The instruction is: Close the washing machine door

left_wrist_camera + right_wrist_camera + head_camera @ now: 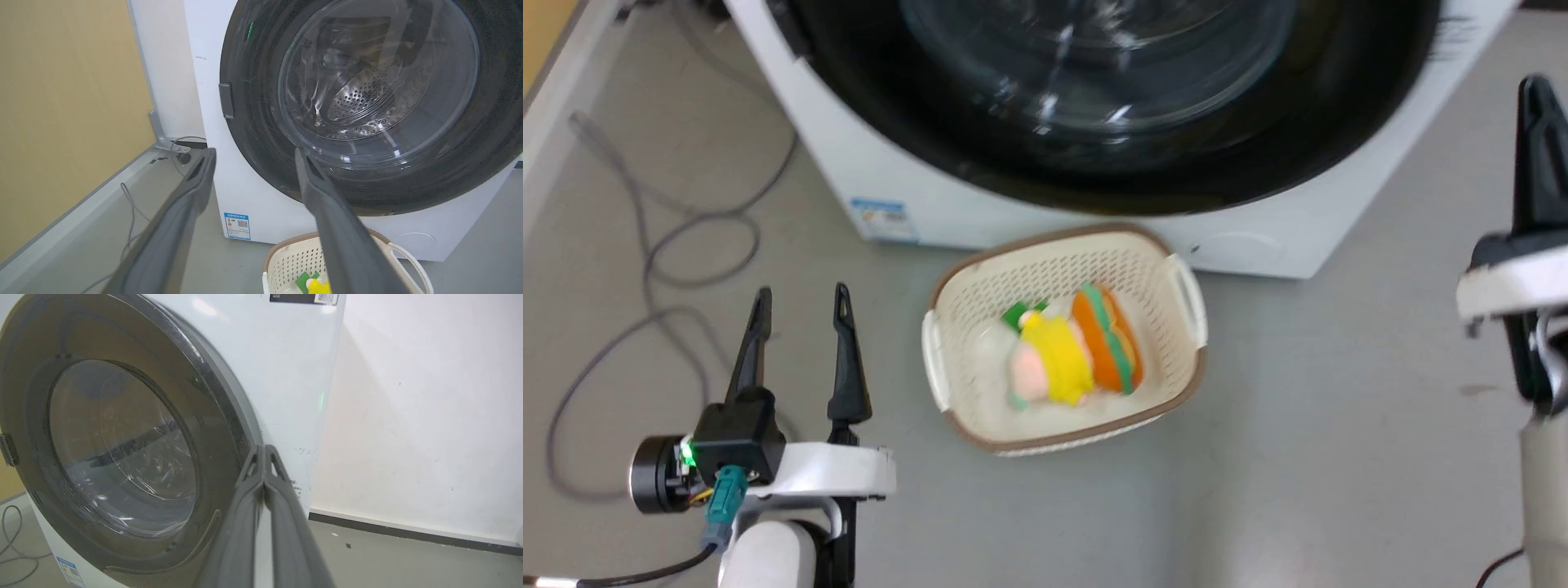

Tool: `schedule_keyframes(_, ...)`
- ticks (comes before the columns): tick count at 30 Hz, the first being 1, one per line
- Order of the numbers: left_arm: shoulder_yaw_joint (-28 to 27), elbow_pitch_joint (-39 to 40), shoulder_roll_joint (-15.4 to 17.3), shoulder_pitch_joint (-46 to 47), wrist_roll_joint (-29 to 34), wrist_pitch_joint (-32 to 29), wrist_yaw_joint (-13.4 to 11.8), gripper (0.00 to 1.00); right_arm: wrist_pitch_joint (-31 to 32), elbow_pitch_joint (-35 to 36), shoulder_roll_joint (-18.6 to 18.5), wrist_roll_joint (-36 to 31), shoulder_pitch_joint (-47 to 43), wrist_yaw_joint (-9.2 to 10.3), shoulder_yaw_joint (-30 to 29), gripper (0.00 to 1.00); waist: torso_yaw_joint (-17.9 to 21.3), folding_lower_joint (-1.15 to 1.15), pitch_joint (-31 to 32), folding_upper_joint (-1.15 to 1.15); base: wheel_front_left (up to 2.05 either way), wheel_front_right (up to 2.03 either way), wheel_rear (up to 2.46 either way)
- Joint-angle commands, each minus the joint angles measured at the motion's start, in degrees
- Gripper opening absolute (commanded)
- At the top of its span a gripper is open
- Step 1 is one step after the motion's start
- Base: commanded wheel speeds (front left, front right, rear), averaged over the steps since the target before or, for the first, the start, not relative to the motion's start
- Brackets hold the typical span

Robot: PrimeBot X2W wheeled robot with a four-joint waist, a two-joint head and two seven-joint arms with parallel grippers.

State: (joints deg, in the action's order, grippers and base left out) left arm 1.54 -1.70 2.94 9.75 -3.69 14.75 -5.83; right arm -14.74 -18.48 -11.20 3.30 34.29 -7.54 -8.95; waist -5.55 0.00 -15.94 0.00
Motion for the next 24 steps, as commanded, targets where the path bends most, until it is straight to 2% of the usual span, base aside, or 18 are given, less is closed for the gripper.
schedule_keyframes(1,-0.3,-0.39,0.0,-0.84,0.39,0.25,0.21,1.0,-0.26,2.23,0.71,-0.77,-2.2,0.05,-0.37,0.0,2.95,0.0,2.93,0.0,0.0,0.0,0.0)
schedule_keyframes(10,-1.45,-1.75,0.05,-4.34,1.31,0.25,0.37,1.0,-0.26,10.83,5.05,-0.58,-14.51,0.05,0.51,0.0,8.04,0.0,8.81,0.0,0.0,0.0,0.0)
schedule_keyframes(11,-1.55,-1.78,0.05,-4.81,1.36,0.25,0.36,1.0,-0.26,11.17,5.58,0.15,-15.86,0.05,0.56,0.07,8.42,0.0,9.35,0.0,0.0,0.0,0.0)
schedule_keyframes(12,-1.68,-1.79,0.05,-5.28,1.39,0.25,0.37,1.0,-0.26,11.45,6.04,0.73,-17.22,0.05,0.71,0.26,8.78,0.0,9.87,0.0,0.0,0.0,0.0)
schedule_keyframes(13,-1.8,-1.8,0.05,-5.73,1.42,0.25,0.4,1.0,-0.26,11.68,6.41,1.18,-18.59,0.05,0.95,0.88,9.06,0.0,10.31,0.0,0.0,0.0,0.0)
schedule_keyframes(14,-2.01,-1.83,0.08,-6.22,1.42,0.25,0.4,1.0,-0.26,11.84,6.76,1.62,-19.97,0.05,1.51,1.0,9.48,0.0,10.91,0.0,0.0,0.0,0.0)
schedule_keyframes(24,-2.61,-2.55,0.07,-10.37,1.93,0.25,0.06,1.0,-0.26,12.19,8.27,6.22,-30.87,0.05,4.61,1.0,10.79,0.0,14.93,0.0,0.0,0.0,0.0)
